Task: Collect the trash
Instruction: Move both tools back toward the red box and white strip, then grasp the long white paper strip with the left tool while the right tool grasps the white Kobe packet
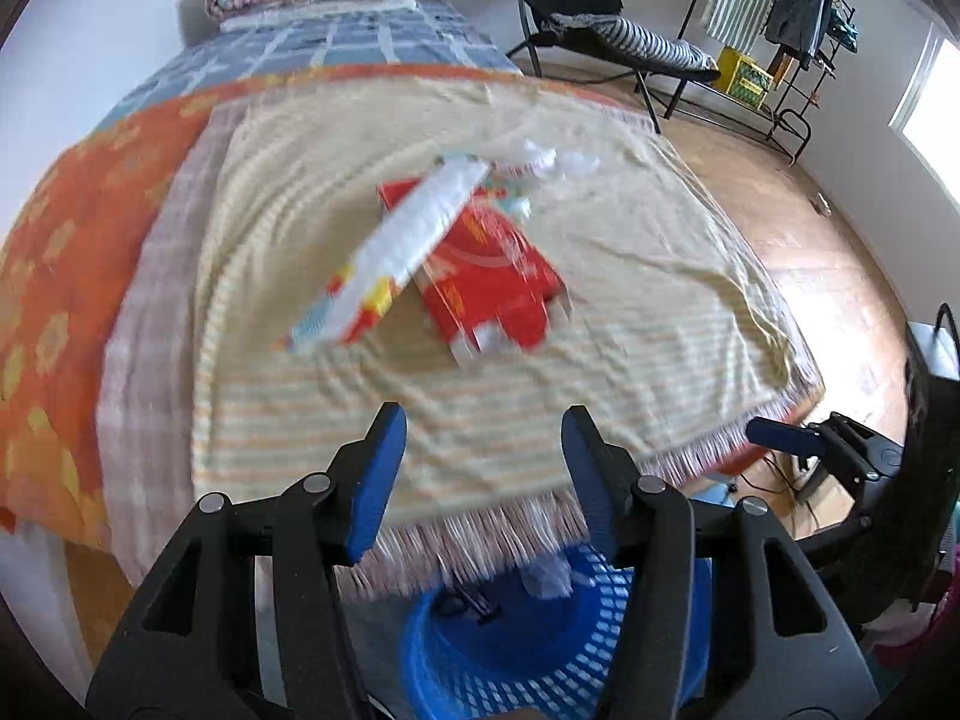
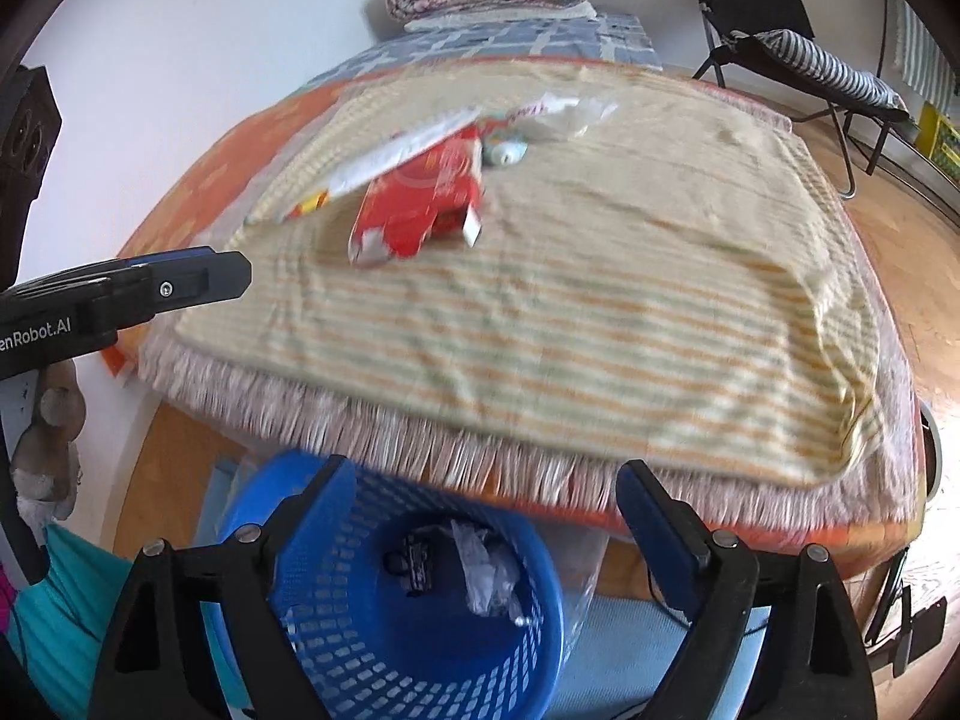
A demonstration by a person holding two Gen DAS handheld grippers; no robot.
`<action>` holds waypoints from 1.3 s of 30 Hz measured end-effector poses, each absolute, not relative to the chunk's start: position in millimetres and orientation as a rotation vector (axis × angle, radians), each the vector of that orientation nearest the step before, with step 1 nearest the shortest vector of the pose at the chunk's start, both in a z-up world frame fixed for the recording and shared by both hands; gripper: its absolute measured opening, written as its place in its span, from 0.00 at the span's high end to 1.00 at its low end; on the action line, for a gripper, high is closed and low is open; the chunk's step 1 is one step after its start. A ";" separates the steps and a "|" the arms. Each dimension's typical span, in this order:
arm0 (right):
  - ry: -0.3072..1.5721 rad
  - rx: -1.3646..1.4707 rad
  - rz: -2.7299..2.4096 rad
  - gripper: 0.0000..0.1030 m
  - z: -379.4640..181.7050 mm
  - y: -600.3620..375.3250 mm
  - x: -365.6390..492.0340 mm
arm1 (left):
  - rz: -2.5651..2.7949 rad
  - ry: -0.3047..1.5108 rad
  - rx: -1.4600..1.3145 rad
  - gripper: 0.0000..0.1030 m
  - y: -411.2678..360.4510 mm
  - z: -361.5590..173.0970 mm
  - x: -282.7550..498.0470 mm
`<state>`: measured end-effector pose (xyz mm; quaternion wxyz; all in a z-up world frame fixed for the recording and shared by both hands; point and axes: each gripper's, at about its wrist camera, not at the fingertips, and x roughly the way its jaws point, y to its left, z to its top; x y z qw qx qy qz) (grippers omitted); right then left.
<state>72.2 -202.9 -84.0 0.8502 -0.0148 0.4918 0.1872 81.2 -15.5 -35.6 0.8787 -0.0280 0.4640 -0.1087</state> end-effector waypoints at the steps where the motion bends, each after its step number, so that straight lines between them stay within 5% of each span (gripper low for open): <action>1: 1.030 -0.022 0.393 0.12 -81.1 -203.6 76.0 | -0.224 0.966 -0.054 0.46 -15.0 -34.5 84.8; 30: 0.978 0.330 0.440 0.13 -32.9 -210.5 213.1 | -0.163 1.033 -0.066 0.46 2.3 -49.4 176.8; 37: 0.996 0.353 0.418 0.19 -41.7 -196.9 258.3 | -0.150 1.041 -0.078 0.35 0.9 -55.1 194.3; 39: 1.013 0.369 0.412 0.29 -47.1 -194.6 271.1 | -0.146 1.043 -0.068 0.35 -0.1 -56.8 198.9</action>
